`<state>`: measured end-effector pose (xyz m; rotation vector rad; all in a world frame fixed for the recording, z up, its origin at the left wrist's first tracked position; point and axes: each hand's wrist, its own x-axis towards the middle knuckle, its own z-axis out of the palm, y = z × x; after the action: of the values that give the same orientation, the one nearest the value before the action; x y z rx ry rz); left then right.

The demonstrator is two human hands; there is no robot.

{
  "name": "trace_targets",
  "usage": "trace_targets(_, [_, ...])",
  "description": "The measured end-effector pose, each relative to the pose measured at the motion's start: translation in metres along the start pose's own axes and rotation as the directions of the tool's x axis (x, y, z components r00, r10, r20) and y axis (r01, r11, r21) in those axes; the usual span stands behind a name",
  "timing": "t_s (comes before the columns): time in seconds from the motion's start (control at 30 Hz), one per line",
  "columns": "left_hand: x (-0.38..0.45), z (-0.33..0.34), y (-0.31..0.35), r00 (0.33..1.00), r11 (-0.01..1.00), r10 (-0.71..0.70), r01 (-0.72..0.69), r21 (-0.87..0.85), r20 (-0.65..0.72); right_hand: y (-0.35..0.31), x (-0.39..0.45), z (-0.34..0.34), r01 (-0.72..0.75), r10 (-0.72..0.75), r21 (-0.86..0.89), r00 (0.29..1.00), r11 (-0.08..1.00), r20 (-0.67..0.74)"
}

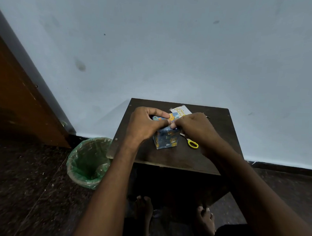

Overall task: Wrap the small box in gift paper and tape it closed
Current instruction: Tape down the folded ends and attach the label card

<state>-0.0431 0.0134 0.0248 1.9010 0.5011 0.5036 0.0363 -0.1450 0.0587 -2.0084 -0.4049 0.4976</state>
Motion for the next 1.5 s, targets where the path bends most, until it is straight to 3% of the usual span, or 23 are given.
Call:
trace_targets(0.07, [0.0, -0.001, 0.001, 1.0, 1.0, 0.008, -0.008, 0.007, 0.002, -0.005, -0.001, -0.01, -0.148, 0.13, 0.161, 0.984, 0.976, 0.12])
trace_targets(0.17, [-0.001, -0.002, 0.001, 1.0, 1.0, 0.007, -0.007, 0.005, 0.013, -0.007, -0.003, -0.019, -0.278, 0.223, 0.201, 0.94, 0.939, 0.258])
trace_targets(0.4, [-0.001, -0.002, 0.0, 0.999, 0.999, 0.024, -0.025, 0.021, 0.03, -0.004, -0.004, -0.016, -0.329, 0.272, 0.263, 0.934, 0.907, 0.23])
trace_targets(0.5, [0.0, -0.003, -0.001, 0.999, 0.999, 0.034, -0.035, 0.037, 0.003, -0.002, -0.007, -0.012, -0.34, 0.294, 0.207, 0.929, 0.917, 0.223])
trace_targets(0.67, [0.001, -0.002, -0.002, 0.999, 0.999, 0.034, -0.034, 0.042, 0.019, 0.006, -0.008, -0.01, -0.233, 0.204, 0.188, 0.965, 0.954, 0.164])
trace_targets(0.73, [0.001, -0.002, -0.003, 0.999, 0.999, 0.03, -0.031, 0.033, 0.017, 0.01, -0.004, -0.011, -0.084, 0.077, 0.24, 0.996, 0.967, 0.04])
trace_targets(0.83, [0.001, -0.002, -0.003, 0.999, 0.999, 0.031, -0.031, 0.017, 0.025, 0.017, 0.006, -0.007, 0.115, -0.103, 0.164, 0.992, 0.98, -0.077])
trace_targets(1.23, [0.002, -0.001, -0.007, 0.999, 1.0, -0.003, 0.005, -0.027, 0.044, 0.023, 0.013, 0.004, -0.146, 0.08, 0.352, 0.977, 0.924, 0.196])
trace_targets(1.37, [0.002, -0.001, -0.009, 0.999, 0.999, 0.033, -0.032, -0.01, 0.023, 0.025, 0.01, 0.0, -0.174, 0.102, 0.399, 0.976, 0.901, 0.195])
trace_targets(1.5, [0.002, 0.002, -0.008, 0.996, 0.997, 0.067, -0.064, -0.044, 0.064, 0.027, 0.011, 0.004, -0.068, 0.042, 0.247, 0.993, 0.967, 0.113])
